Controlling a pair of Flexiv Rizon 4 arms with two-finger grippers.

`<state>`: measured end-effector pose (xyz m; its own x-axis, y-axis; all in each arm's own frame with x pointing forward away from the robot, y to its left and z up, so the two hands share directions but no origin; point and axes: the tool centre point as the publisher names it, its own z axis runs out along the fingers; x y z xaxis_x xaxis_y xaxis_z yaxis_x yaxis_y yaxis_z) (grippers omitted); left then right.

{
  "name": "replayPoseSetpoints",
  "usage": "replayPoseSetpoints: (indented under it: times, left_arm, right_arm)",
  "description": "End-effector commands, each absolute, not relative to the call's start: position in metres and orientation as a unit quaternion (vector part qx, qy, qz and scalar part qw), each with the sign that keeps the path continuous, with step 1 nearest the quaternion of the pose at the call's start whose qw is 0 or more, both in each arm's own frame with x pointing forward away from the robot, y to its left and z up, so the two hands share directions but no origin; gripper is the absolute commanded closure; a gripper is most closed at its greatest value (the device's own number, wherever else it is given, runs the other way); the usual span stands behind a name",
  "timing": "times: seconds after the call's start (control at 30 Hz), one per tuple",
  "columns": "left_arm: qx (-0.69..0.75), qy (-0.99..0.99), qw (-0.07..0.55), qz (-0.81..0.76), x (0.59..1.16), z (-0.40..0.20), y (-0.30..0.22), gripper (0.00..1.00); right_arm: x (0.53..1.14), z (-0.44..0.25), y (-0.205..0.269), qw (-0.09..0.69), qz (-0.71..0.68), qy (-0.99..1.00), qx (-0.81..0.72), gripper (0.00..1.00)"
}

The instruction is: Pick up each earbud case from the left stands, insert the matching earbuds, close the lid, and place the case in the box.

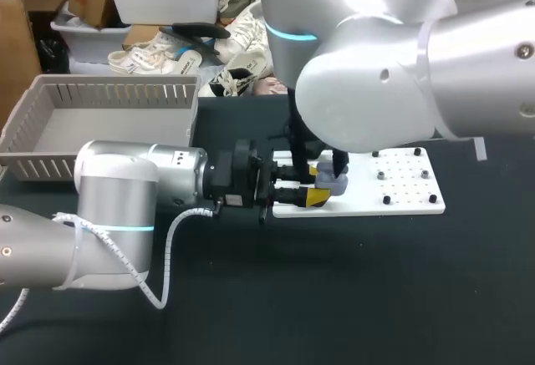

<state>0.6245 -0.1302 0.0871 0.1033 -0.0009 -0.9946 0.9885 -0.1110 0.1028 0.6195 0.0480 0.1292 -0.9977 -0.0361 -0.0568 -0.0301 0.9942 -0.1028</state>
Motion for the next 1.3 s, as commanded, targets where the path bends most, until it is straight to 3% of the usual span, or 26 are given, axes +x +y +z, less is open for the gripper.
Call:
replayPoseSetpoints:
  times: [0.03, 0.27, 0.4, 0.43, 0.5, 0.53, 1.3]
  left_arm:
    - [0.553, 0.446, 0.497, -0.499, 0.624, 0.088, -0.129, 1.0]
    - [0.553, 0.446, 0.497, -0.499, 0.624, 0.088, -0.129, 1.0]
    - [0.553, 0.446, 0.497, -0.499, 0.624, 0.088, -0.129, 1.0]
    - [0.553, 0.446, 0.497, -0.499, 0.624, 0.088, -0.129, 1.0]
    - [0.553, 0.446, 0.497, -0.499, 0.624, 0.088, -0.129, 1.0]
    - [0.553, 0.446, 0.497, -0.499, 0.624, 0.088, -0.129, 1.0]
    - [0.553, 0.446, 0.497, -0.499, 0.624, 0.088, -0.129, 1.0]
  right_arm:
    - [0.616, 0.133, 0.049, 0.032, -0.053, 0.998, -0.018, 0.51]
    - [0.608, 0.142, 0.049, 0.04, -0.057, 0.997, -0.021, 0.47]
    - [0.607, 0.152, 0.044, 0.056, -0.056, 0.997, -0.01, 0.39]
    - [0.608, 0.154, 0.041, 0.061, -0.052, 0.997, -0.003, 0.33]
    - [0.611, 0.158, 0.035, 0.067, -0.051, 0.996, 0.01, 0.05]
    - [0.612, 0.159, 0.033, 0.069, -0.051, 0.996, 0.015, 0.0]
    - [0.663, 0.152, -0.02, 0.077, -0.049, 0.988, 0.128, 0.0]
